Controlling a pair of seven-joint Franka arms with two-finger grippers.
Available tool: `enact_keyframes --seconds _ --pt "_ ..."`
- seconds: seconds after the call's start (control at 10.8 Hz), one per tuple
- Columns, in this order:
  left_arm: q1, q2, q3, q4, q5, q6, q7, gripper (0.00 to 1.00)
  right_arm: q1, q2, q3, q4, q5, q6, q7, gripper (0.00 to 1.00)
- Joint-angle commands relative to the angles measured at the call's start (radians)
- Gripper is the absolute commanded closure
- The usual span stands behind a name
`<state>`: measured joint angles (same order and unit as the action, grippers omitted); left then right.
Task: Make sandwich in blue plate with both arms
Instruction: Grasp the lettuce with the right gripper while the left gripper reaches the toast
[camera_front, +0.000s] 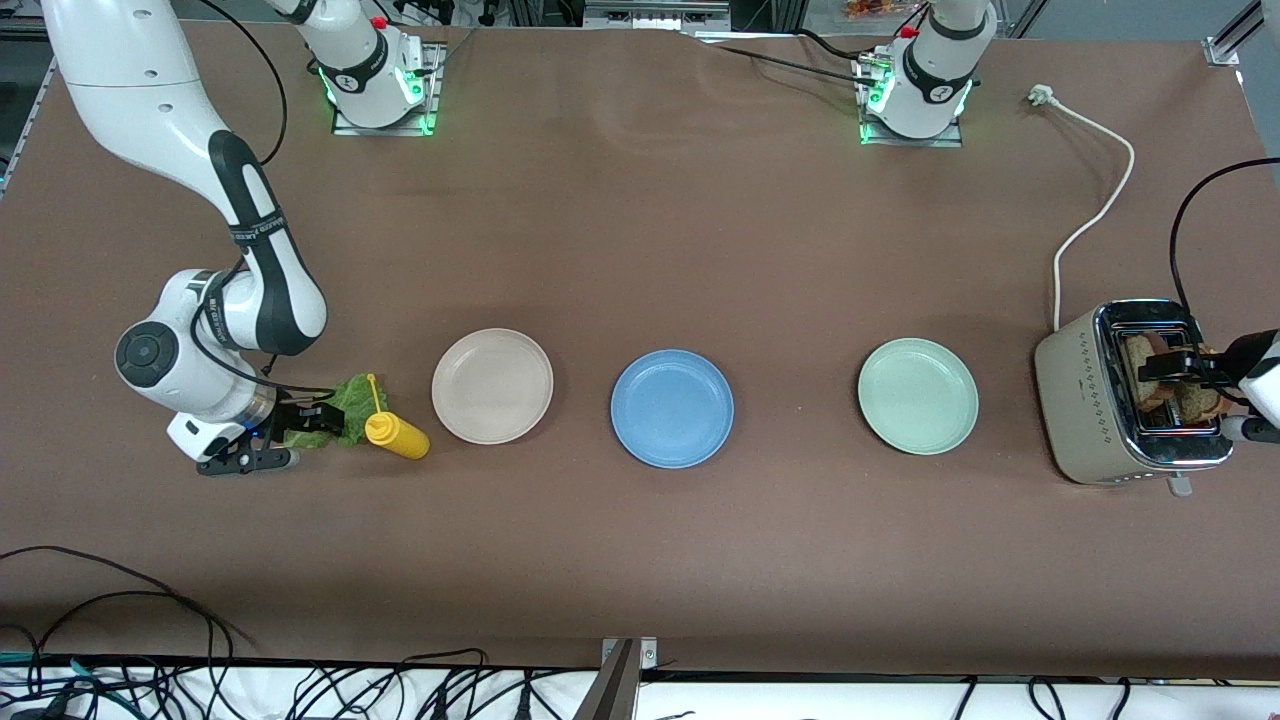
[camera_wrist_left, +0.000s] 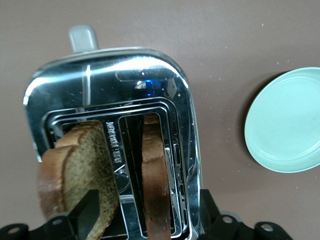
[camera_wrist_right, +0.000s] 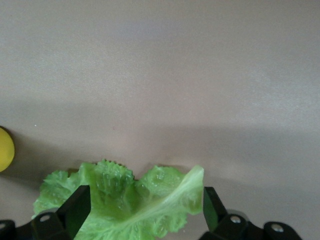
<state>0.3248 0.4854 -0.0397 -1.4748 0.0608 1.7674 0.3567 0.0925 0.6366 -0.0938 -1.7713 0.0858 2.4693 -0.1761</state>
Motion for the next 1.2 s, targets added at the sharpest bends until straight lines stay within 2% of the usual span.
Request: enact_keyframes --seconds 0.0,0.09,0.19,0.28,0.74,1.11 --pt "0.010 -0.002 -0.008 -0.038 0.010 -0.011 0.018 0.52 -0.014 -0.014 0.014 -0.007 0.023 0.003 -0.023 0.00" --pt "0.008 -0.005 -0.008 -0.035 0.010 -0.025 0.015 0.76 -0.014 -0.017 0.014 -0.007 0.023 0.002 -0.023 0.00" --pt "0.010 -0.007 -0.009 -0.036 0.008 -0.034 0.011 0.94 -0.014 -0.020 0.014 -0.008 0.026 0.000 -0.023 0.00" --pt "0.011 -0.008 -0.009 -0.035 0.008 -0.034 0.013 1.00 -0.013 -0.029 0.014 -0.008 0.028 -0.001 -0.023 0.00" --pt "0.010 -0.028 -0.009 -0.021 0.017 -0.063 0.011 1.00 -0.014 -0.073 0.014 -0.007 0.028 -0.062 -0.020 0.00" --pt "0.005 -0.079 -0.014 0.011 0.025 -0.103 0.010 1.00 -0.013 -0.202 0.013 -0.005 0.028 -0.231 -0.010 0.00"
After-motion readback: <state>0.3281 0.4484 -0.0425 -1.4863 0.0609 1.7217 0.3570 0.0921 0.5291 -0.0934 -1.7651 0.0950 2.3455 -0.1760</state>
